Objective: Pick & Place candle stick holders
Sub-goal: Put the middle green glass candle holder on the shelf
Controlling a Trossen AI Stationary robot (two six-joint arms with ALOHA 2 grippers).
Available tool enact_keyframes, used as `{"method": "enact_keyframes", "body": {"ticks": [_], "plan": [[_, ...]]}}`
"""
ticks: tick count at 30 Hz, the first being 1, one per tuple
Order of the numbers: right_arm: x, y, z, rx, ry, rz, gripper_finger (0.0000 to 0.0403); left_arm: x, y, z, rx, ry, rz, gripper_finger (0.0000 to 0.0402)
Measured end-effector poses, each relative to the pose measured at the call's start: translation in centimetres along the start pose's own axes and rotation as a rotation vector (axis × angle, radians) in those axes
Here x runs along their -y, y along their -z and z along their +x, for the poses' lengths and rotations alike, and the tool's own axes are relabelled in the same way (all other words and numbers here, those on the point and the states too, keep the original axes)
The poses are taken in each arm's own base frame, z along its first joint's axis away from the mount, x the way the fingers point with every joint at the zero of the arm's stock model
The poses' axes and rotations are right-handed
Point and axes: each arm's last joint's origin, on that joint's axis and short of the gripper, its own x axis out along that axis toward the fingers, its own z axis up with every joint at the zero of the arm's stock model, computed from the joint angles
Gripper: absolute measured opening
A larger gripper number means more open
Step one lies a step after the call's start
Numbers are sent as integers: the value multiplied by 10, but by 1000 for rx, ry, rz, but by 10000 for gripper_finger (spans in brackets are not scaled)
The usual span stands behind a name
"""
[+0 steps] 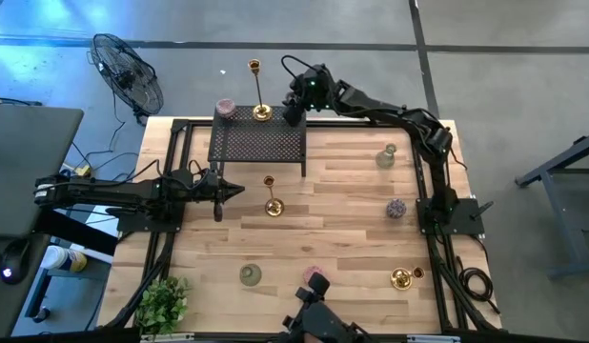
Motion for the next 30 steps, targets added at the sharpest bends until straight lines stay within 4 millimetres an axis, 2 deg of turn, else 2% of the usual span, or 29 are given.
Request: {"method": "enact_keyframes", "body": {"ticks": [10,16,21,30], "plan": [[2,-1,0,10,17,-2,151,0,0,0,0,0,0,4],[6,10,6,36,9,21,151,0,0,0,-1,3,-7,4],[6,10,6,42,6,21,151,0,0,0,-2,3,-7,4],[5,10,6,45,4,28,166,0,0,0,-2,3,-7,4]]}}
